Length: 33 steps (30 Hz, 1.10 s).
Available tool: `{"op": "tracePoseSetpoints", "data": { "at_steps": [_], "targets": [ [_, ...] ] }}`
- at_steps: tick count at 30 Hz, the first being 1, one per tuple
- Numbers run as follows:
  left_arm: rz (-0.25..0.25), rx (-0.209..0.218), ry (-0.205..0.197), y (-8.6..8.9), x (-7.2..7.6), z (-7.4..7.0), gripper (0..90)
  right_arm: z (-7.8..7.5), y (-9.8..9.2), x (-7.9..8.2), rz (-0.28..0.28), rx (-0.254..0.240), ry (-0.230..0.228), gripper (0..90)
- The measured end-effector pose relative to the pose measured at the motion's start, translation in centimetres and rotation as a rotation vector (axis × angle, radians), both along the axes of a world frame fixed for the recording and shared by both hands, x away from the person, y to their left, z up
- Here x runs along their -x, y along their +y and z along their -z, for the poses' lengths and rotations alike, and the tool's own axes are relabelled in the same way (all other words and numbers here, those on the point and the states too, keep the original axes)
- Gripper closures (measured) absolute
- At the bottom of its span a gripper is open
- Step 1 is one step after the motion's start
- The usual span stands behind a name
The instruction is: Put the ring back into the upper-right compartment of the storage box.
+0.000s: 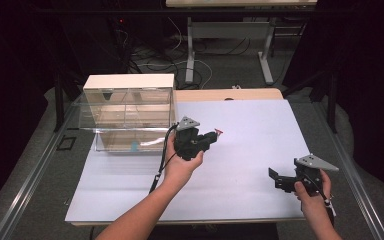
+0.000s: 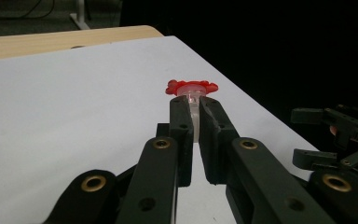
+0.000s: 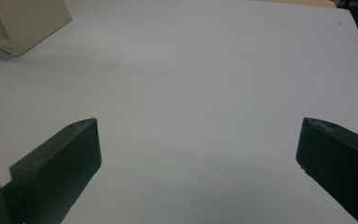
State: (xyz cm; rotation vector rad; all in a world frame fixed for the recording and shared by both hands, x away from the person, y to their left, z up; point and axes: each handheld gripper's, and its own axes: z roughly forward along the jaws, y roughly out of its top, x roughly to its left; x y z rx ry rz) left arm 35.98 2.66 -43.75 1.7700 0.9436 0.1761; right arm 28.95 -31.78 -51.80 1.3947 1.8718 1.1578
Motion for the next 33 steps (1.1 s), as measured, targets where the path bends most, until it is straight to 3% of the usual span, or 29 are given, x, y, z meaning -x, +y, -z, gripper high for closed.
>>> {"op": "tracePoseSetpoints", "data": {
  "at_steps": [13, 33],
  "targets": [
    [-0.026, -0.008, -0.034, 1.7, 1.0, -1.7, 84.8, 0.0, 0.0, 0.0, 0.0, -0.001, -0.002, 0.0],
    [-0.068, -0.004, -0.022, 5.0, 1.8, -3.8, 84.8, 0.0, 0.1, 0.0, -0.003, 0.003, -0.003, 0.0]
  ]
}}
